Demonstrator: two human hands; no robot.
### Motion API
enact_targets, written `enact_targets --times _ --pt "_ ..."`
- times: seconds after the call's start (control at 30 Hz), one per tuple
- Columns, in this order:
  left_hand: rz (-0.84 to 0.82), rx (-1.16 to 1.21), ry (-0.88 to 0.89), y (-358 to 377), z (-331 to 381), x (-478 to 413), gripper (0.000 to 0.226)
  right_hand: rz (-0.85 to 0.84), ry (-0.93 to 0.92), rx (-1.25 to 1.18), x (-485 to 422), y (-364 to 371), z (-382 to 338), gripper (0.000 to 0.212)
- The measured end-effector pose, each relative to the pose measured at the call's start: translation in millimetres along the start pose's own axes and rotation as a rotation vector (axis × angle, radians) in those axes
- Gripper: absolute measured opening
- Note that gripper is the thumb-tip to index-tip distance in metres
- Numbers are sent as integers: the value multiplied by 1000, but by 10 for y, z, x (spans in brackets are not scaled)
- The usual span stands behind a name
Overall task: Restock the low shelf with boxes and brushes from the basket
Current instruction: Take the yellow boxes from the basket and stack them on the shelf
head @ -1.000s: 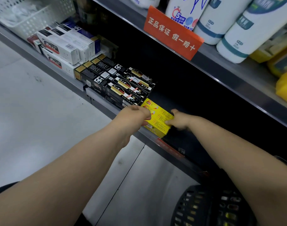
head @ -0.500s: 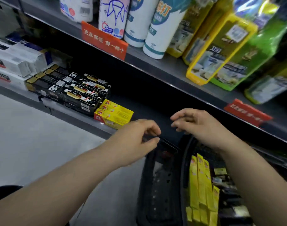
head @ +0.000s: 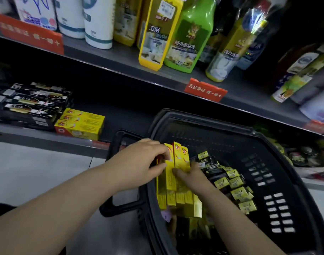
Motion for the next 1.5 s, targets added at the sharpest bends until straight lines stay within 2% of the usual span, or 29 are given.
enact_targets --times 0.13,0.2,0.33,0.4,0.5,0.6,0.7,0.77,0.83,0.87,0.97,1.03,1.13,1.27,1.33,1.4,1.5 --pt "-16 27 -77 75 29 -26 15 -23 125 -286 42 -18 43 66" --pt "-9 69 -121 94 66 -27 13 -47 157 -304 55 -44 65 60" --pt "-5 110 -215 141 144 -45 18 -91 172 -284 92 -156 98 23" --pt "6 149 -300 189 183 -76 26 -12 64 -229 122 -280 62 18" --pt "27 365 -550 290 212 -94 49 169 -244 -206 289 -577 -172 18" --pt "75 635 -788 441 221 -83 66 100 -534 -323 630 -706 -472 22" --pt "251 867 -897 490 210 -91 51 -18 -685 -279 828 -646 -605 36" --pt "292 909 -922 466 197 -93 45 -18 -616 -343 712 -639 -588 28" --pt "267 929 -931 444 182 -75 42 34 -399 -400 445 -575 -466 20" --pt "246 928 -934 435 174 -61 42 47 -278 -352 303 -501 -371 24" --pt "207 934 -949 394 156 -27 40 -37 -25 -97 59 -163 -116 59" --pt "207 959 -956 358 140 -25 33 -82 65 -106 23 36 -33 68" --pt "215 982 -965 308 110 -44 28 -47 67 -287 20 143 -44 50" --pt "226 1020 -991 258 55 -59 34 33 55 -303 52 -12 -70 31" --pt "222 1018 -998 242 33 -63 36 126 -19 -296 131 -246 -122 28" --pt "223 1023 -995 227 25 -71 35 193 -137 -397 283 -509 -226 33" --pt "231 1064 -986 220 44 -90 33 165 -368 -569 601 -803 -476 25"
Point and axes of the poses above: each hand's wrist, its own x-axis away from the middle knuckle, its own y-axis out of the palm, z = x × y, the point moved 4 cm from there along -x, towards the middle knuckle, and after that the axes turned 15 degrees about z, right-handed, at the moved point
